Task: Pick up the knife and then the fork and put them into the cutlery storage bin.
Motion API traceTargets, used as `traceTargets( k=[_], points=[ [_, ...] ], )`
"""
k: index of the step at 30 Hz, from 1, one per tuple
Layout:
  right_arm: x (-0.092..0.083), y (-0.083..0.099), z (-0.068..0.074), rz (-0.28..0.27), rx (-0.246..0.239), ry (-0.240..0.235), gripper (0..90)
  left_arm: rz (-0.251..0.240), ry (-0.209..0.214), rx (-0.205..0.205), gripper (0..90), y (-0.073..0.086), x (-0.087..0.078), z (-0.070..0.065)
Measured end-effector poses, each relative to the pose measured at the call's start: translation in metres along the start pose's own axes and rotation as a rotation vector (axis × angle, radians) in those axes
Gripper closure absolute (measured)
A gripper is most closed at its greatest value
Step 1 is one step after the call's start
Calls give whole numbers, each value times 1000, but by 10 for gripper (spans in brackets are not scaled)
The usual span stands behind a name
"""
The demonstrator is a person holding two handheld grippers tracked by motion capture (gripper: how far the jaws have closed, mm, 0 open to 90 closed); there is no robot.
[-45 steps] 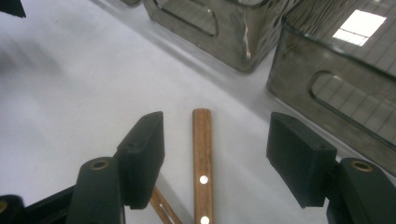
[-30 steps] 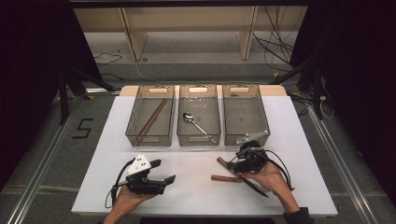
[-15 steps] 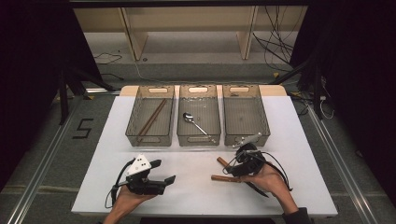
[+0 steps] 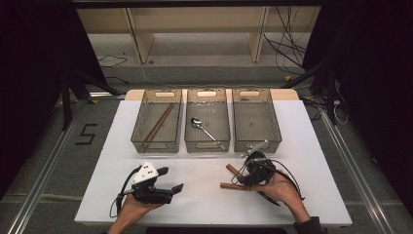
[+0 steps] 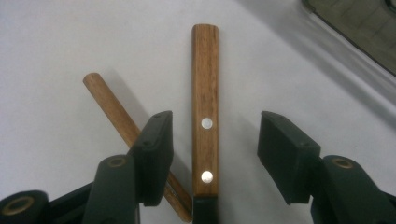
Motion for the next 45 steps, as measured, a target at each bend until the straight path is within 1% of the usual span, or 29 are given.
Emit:
traceTargets(
  k=[5,9,11,14,22,25,29,32,36,39,41,45],
  points=[
    [2,1,-1,14,3,6,535,6,-1,9,169,1,0,-1],
    [3,1,0,24,-8,2,566,3,0,12,169,1,-1,-1],
    [4,1,1,36,-10,8,587,4,2,14,169,1,-1,-2],
    [6,2,2,50,-22,2,618,8,3,19,169,2,-1,-3],
    [6,3,4,79,-31,34,687,8,5,21,169,1,-1,-4],
    [6,3,4,89,-31,37,740,9,4,23,169,2,-1,-4],
    [6,2,5,108,-20,35,749,9,3,26,169,2,0,-4],
    [6,2,6,115,-25,44,757,8,3,26,170,1,0,-4],
    [6,1,6,118,-27,36,764,8,3,25,170,2,0,-4],
    [6,1,6,122,-25,41,767,9,3,29,170,2,0,-4],
    [6,1,7,126,-32,42,768,7,1,24,170,1,0,-4],
    [6,1,6,124,-31,33,770,6,1,24,170,1,-1,-4]
  ],
)
Point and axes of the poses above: each handheld gripper's, and its own axes: x roughly forward along the jaws, y roughly out of its underside, z roughly to its left, the point moved 7 cm from there along x, roughly forward along the jaws, and after that the axes turned 1 degree about -x, right-handed, at the moved point
